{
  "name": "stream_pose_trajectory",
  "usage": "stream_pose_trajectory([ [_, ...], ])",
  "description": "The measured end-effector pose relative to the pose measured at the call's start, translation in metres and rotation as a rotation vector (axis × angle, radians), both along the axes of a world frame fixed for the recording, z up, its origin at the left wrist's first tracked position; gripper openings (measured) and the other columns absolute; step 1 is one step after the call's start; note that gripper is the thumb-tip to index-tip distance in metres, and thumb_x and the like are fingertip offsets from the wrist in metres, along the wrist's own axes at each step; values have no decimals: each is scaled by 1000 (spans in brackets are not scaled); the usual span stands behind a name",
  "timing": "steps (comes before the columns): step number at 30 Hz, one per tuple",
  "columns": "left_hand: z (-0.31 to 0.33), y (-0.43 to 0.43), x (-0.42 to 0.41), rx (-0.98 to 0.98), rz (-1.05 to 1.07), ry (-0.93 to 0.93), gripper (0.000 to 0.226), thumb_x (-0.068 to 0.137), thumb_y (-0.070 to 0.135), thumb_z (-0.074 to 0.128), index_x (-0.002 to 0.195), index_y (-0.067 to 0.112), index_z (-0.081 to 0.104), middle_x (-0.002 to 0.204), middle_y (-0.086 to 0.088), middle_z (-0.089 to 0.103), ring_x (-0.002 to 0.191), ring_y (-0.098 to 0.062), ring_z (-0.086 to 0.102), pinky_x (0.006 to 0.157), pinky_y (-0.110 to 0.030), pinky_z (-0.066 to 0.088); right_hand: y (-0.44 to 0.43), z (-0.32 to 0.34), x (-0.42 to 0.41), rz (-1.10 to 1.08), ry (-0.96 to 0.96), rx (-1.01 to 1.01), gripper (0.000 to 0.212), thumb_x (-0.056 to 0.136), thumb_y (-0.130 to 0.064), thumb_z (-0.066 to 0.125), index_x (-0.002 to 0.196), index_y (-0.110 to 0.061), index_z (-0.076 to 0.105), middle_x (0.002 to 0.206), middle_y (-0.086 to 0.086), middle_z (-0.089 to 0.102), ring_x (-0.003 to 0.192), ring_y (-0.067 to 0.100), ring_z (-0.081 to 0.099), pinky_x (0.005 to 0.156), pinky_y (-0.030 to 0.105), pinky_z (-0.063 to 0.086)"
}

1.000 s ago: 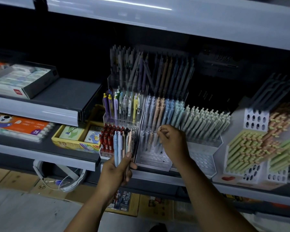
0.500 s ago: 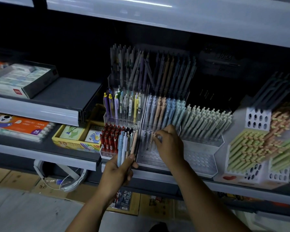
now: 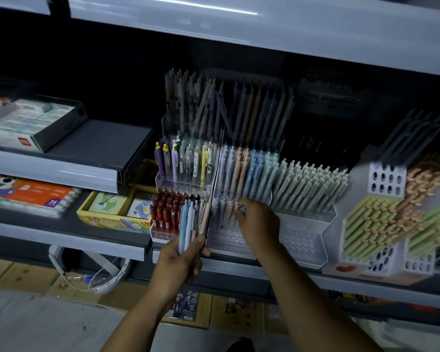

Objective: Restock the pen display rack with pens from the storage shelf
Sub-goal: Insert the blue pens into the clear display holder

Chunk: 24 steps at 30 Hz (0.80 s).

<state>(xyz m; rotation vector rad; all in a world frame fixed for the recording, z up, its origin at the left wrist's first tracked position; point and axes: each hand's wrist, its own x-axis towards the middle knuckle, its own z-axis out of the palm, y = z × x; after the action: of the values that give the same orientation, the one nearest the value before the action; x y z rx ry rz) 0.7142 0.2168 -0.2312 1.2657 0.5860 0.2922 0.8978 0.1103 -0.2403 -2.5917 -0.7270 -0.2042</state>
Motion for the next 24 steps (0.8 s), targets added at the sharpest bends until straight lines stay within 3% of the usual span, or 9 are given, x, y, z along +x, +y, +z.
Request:
stream_pose_trajectory([
  [4, 0, -1, 2, 10, 2, -4, 31, 100, 22, 60, 103, -9, 60, 65, -3, 65, 46, -16, 43, 43, -22, 31, -4, -3, -4, 23, 12, 107, 28, 96, -31, 68, 121, -25, 59, 83, 6, 68, 71, 23, 62, 60, 27, 40],
  [8, 0, -4, 2, 9, -12, -14, 31, 101, 23, 59, 103, -9, 61, 63, -4, 65, 45, -14, 45, 42, -23, 32, -7, 2, -13, 50, 119, 339, 17, 97, -25, 67, 113, -20, 64, 65, -10, 50, 55, 5, 46, 50, 17, 33],
  [10, 0, -5, 2, -6, -44, -12, 39, 100, 28, 59, 97, -10, 63, 56, -6, 56, 42, -13, 42, 41, -23, 31, -5, 9, -22, 128, 336, 575, 6, 97, -17, 68, 101, -15, 72, 65, -8, 59, 55, 4, 54, 54, 15, 40],
  [11, 0, -5, 2, -23, -67, -18, 43, 99, 33, 60, 92, -10, 64, 54, -10, 50, 41, -14, 40, 40, -23, 30, -4, 14, -27, 166, 496, 669, 6, 97, -14, 68, 98, -14, 74, 67, -6, 64, 53, 4, 55, 53, 20, 43],
  [13, 0, -5, 3, -68, -123, -43, 46, 97, 38, 60, 87, -6, 64, 53, -12, 40, 40, -16, 33, 40, -23, 27, -4, 20, -37, 229, 837, 833, 10, 98, -13, 65, 100, -11, 75, 72, 8, 66, 53, 16, 56, 48, 28, 44],
  [15, 0, -5, 4, -109, -173, -64, 43, 97, 38, 59, 85, -3, 63, 53, -10, 37, 41, -16, 28, 41, -23, 23, -5, 23, -41, 260, 1058, 953, 15, 99, -13, 63, 107, -5, 73, 76, 17, 62, 56, 21, 56, 47, 27, 42],
  [20, 0, -7, 6, -142, -243, -77, 40, 101, 35, 54, 85, -2, 59, 51, -7, 40, 40, -15, 25, 44, -29, 13, -11, 15, -40, 285, 1170, 904, 16, 98, -8, 61, 107, 1, 71, 81, 17, 58, 58, 18, 54, 48, 25, 39],
  [24, 1, -10, 7, -131, -278, -75, 42, 102, 34, 53, 87, -4, 60, 50, -5, 44, 38, -13, 27, 41, -22, 18, -17, 11, -41, 283, 1174, 875, 16, 101, -6, 55, 106, -1, 70, 84, 19, 56, 60, 19, 53, 47, 25, 36],
])
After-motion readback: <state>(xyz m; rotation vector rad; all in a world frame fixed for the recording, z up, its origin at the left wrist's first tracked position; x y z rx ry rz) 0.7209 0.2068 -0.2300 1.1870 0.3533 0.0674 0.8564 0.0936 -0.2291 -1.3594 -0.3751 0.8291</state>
